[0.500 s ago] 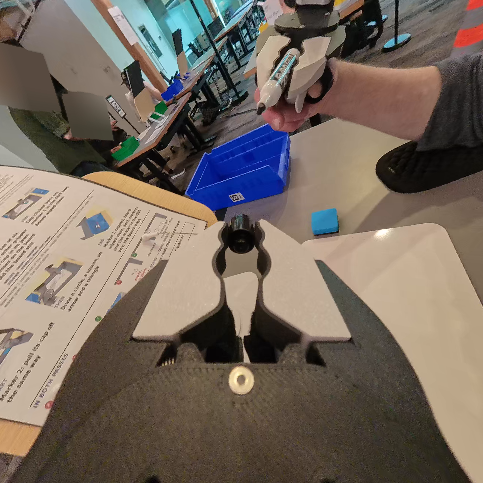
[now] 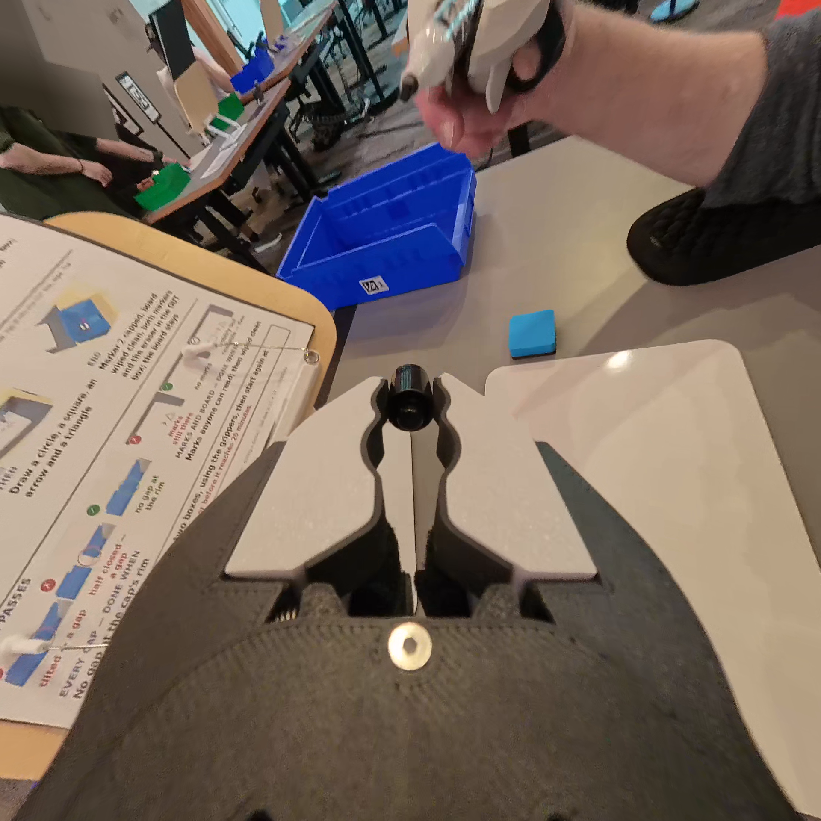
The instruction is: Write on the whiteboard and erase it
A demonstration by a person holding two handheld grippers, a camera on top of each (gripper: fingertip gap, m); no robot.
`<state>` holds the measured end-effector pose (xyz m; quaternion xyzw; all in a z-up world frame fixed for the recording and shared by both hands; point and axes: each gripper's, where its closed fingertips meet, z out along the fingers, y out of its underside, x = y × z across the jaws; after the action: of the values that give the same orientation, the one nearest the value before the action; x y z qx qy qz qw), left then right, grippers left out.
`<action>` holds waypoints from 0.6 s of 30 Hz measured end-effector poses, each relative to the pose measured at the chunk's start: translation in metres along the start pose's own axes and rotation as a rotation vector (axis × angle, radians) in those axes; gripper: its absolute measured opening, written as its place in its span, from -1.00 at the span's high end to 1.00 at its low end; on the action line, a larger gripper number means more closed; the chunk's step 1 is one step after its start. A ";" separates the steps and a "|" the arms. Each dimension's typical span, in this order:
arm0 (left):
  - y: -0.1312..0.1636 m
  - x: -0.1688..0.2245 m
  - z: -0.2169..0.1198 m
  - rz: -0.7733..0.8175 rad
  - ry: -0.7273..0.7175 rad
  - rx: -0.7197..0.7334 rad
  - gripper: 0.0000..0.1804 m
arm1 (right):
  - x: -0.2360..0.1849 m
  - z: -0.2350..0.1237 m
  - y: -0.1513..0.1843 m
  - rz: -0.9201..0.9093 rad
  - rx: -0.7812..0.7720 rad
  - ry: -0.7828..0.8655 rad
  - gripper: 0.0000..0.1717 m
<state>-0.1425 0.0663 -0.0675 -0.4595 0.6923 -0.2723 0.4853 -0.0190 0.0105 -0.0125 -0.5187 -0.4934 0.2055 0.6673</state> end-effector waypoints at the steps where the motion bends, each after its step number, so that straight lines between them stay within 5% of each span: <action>1: 0.004 0.001 0.003 -0.001 0.003 -0.013 0.78 | 0.000 0.000 0.001 -0.001 -0.004 0.001 0.75; 18: 0.017 0.003 0.008 -0.019 0.029 -0.025 0.78 | -0.002 0.011 0.014 -0.036 -0.099 0.019 0.75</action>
<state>-0.1423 0.0712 -0.0858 -0.4680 0.6982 -0.2750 0.4667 -0.0265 0.0198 -0.0260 -0.5438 -0.5059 0.1638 0.6493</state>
